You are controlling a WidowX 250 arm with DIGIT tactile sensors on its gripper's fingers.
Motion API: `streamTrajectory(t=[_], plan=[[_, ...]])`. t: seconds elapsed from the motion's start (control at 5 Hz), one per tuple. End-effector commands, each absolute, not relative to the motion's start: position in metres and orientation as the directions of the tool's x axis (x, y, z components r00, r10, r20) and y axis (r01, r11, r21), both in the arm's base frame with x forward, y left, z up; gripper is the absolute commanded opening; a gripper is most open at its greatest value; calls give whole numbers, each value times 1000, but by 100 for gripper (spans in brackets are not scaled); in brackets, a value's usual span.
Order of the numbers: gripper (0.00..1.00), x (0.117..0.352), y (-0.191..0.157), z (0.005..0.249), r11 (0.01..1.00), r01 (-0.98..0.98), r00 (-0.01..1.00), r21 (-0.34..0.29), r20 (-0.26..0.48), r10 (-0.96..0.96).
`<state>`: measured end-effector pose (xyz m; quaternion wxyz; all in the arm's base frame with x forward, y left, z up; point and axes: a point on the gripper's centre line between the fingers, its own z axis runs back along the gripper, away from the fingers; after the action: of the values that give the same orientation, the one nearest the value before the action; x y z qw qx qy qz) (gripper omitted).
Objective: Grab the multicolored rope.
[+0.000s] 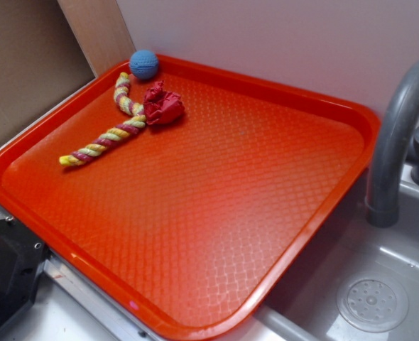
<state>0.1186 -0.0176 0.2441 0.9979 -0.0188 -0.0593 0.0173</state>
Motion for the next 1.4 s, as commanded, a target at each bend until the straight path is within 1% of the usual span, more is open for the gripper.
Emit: streamTrajectory(t=[0.0,0.2,0.4,0.6,0.8,1.0,1.2], plan=[[100,119,-18,244,999,-32,992,-40,118,37],[100,147,6,229,997,-75,982,-36,170,80],[100,165,24,218,996,-43,979,-76,197,58],[100,184,39,197,993,16,981,-119,195,8],[100,198,45,160,994,51,988,-96,148,-36],[100,204,43,129,987,126,985,-98,128,-113],[100,207,40,103,976,185,979,-115,103,-173]])
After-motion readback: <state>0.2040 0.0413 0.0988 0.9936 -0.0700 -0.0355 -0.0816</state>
